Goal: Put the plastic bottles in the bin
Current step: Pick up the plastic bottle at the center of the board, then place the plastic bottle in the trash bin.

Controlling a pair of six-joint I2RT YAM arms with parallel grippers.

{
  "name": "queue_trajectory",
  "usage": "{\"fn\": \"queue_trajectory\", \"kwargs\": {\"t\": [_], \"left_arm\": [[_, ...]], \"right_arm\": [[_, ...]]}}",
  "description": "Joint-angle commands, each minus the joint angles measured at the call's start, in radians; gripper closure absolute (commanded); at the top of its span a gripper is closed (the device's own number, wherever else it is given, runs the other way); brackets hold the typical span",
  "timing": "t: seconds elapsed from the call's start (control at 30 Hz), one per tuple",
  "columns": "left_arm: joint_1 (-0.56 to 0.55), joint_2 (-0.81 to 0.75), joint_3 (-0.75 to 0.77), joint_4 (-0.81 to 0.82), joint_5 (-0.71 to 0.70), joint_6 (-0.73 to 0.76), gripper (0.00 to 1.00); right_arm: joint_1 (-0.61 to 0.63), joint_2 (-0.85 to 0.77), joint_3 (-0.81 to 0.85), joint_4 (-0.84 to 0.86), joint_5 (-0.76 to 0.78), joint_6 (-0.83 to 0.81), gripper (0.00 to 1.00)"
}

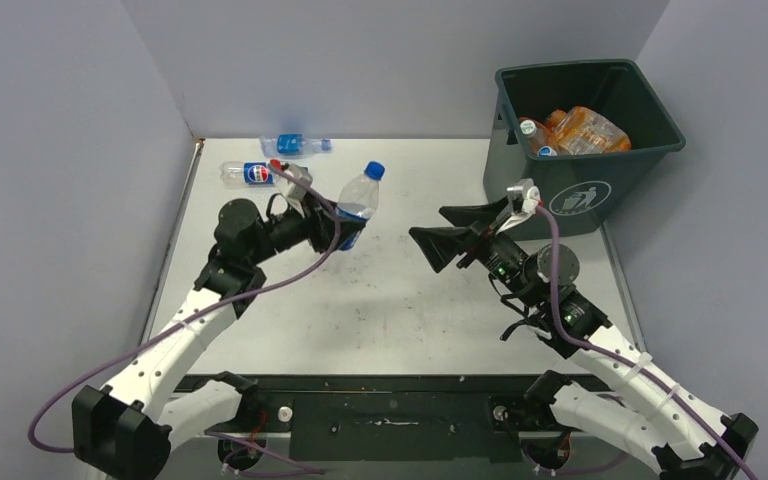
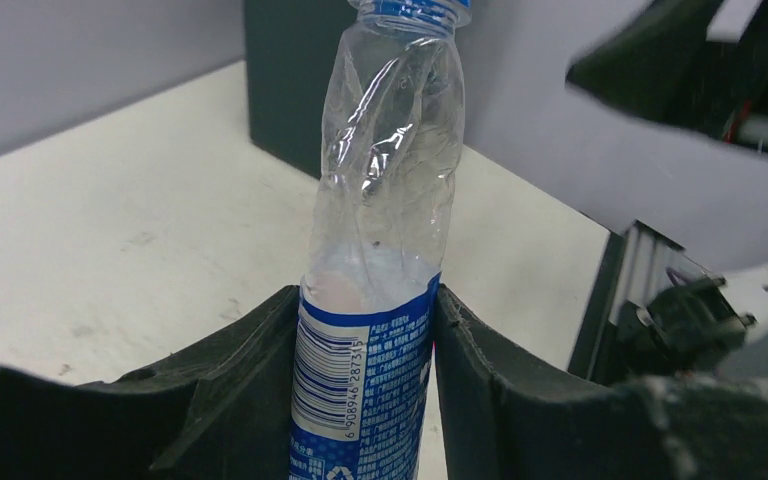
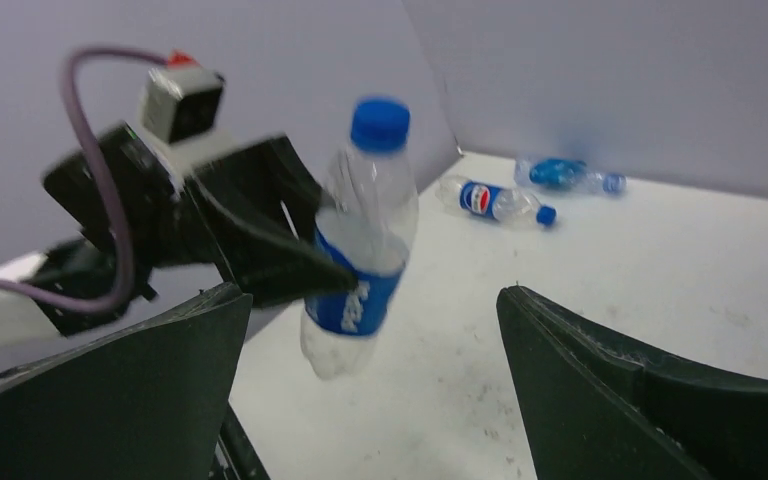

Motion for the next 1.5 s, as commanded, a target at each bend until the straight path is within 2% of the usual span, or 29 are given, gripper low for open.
{"fn": "queue_trajectory", "kwargs": {"t": [0.0, 0.07, 0.13, 0.2, 0.43, 0.63, 0.77, 0.83, 0.87, 1.03, 1.07, 1.1, 1.13, 1.2, 1.23, 1.27, 1.37, 1.47], "left_arm": [[-0.04, -0.115, -0.194, 0.326, 0.102, -0.069, 0.78], [-0.05, -0.136, -0.271, 0.437, 0.081, -0.082, 0.78], [-0.047, -0.14, -0.321, 0.523, 0.066, -0.131, 0.78], [-0.053, -0.146, -0.344, 0.556, 0.054, -0.16, 0.8], [-0.12, -0.23, -0.382, 0.527, -0.012, -0.104, 0.81], [-0.14, -0.253, -0.372, 0.46, -0.036, -0.049, 0.82], [-0.151, -0.261, -0.372, 0.45, -0.037, -0.032, 0.82], [-0.16, -0.265, -0.371, 0.431, -0.041, -0.014, 0.82], [-0.166, -0.267, -0.369, 0.424, -0.041, -0.004, 0.82], [-0.187, -0.278, -0.369, 0.397, -0.051, 0.025, 0.81], [-0.189, -0.281, -0.369, 0.394, -0.053, 0.029, 0.79], [-0.192, -0.283, -0.369, 0.392, -0.054, 0.031, 0.75], [-0.194, -0.287, -0.37, 0.387, -0.058, 0.035, 0.66], [-0.2, -0.293, -0.37, 0.38, -0.061, 0.044, 0.33], [-0.204, -0.298, -0.37, 0.377, -0.061, 0.05, 0.07], [-0.207, -0.302, -0.372, 0.375, -0.064, 0.056, 0.03], [-0.217, -0.323, -0.382, 0.375, -0.101, 0.068, 0.04], [-0.227, -0.364, -0.396, 0.377, -0.173, 0.089, 0.04]], "right_arm": [[0.011, 0.045, 0.119, 0.137, -0.074, -0.003, 0.0], [0.012, 0.096, 0.164, 0.155, -0.135, -0.033, 0.0], [0.012, 0.168, 0.232, 0.101, -0.174, -0.057, 0.0], [0.014, 0.234, 0.274, 0.091, -0.222, -0.052, 0.0], [0.051, 0.309, 0.279, 0.119, -0.158, -0.003, 0.05], [0.06, 0.38, 0.314, 0.161, -0.199, 0.049, 0.12], [0.066, 0.399, 0.325, 0.164, -0.183, 0.058, 0.3], [0.07, 0.405, 0.324, 0.173, -0.182, 0.061, 0.45], [0.072, 0.41, 0.323, 0.178, -0.185, 0.06, 0.59], [0.079, 0.428, 0.313, 0.204, -0.203, 0.066, 0.88], [0.08, 0.431, 0.313, 0.205, -0.202, 0.065, 0.94], [0.08, 0.432, 0.314, 0.203, -0.203, 0.067, 0.95], [0.081, 0.434, 0.315, 0.203, -0.203, 0.067, 0.95], [0.082, 0.431, 0.316, 0.202, -0.201, 0.063, 0.95], [0.082, 0.428, 0.318, 0.196, -0.197, 0.06, 0.95], [0.081, 0.425, 0.324, 0.185, -0.189, 0.053, 0.95], [0.082, 0.397, 0.37, 0.109, -0.154, -0.001, 0.95], [0.082, 0.346, 0.471, -0.038, -0.044, -0.121, 0.95]]}}
